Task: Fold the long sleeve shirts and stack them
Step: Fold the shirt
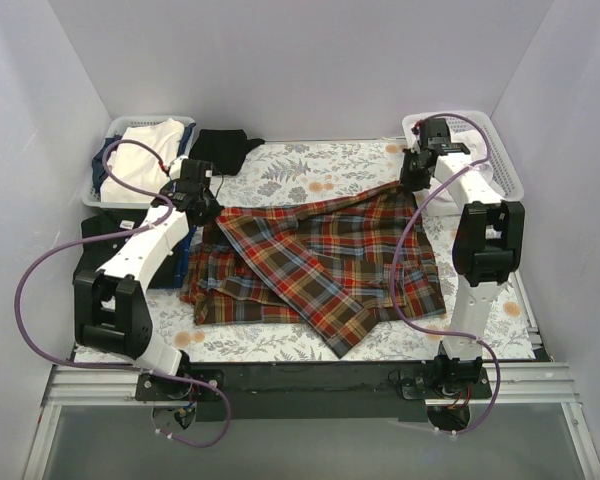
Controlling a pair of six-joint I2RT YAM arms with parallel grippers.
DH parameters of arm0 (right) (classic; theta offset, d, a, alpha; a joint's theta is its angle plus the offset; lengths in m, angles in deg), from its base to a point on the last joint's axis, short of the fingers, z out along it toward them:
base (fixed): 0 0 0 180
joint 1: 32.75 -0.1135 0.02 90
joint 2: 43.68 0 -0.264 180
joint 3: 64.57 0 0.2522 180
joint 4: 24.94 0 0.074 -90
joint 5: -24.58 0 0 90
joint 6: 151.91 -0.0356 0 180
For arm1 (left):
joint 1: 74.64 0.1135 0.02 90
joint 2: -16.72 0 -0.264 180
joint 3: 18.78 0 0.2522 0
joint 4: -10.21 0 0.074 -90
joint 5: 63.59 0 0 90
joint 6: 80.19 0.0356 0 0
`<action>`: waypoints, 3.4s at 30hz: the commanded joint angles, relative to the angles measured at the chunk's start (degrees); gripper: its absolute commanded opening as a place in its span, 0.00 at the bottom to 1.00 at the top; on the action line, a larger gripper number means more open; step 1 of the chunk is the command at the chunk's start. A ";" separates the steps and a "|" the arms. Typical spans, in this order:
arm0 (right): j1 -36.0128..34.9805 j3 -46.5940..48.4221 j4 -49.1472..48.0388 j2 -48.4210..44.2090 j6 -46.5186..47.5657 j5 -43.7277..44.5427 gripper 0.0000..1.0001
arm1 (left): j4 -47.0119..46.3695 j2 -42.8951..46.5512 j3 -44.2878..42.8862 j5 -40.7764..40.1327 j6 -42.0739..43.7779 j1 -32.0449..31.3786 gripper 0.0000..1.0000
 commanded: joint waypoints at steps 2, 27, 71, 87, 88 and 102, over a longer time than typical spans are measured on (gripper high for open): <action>0.53 -4.32 -0.90 -6.45 0.25 -1.08 0.01 | 2.09 7.25 -2.31 -6.00 -1.44 0.12 0.00; 0.97 -27.96 0.77 -27.46 0.42 -9.08 0.01 | 9.83 17.89 10.16 -6.89 -7.50 0.12 0.00; 1.06 -36.80 7.36 -24.66 -0.63 4.87 0.01 | 8.42 10.95 18.35 -1.87 -7.25 0.21 0.00; 1.06 -28.75 5.87 -20.87 0.42 6.39 0.01 | 4.65 4.36 12.80 -1.00 -6.28 0.21 0.03; 1.06 -32.60 5.60 -21.92 0.34 6.13 0.01 | 4.56 4.27 13.07 -0.91 -6.20 0.21 0.08; 0.97 -32.74 5.25 -20.27 -2.13 3.66 0.01 | 3.16 2.16 10.00 -0.04 -2.77 0.82 0.60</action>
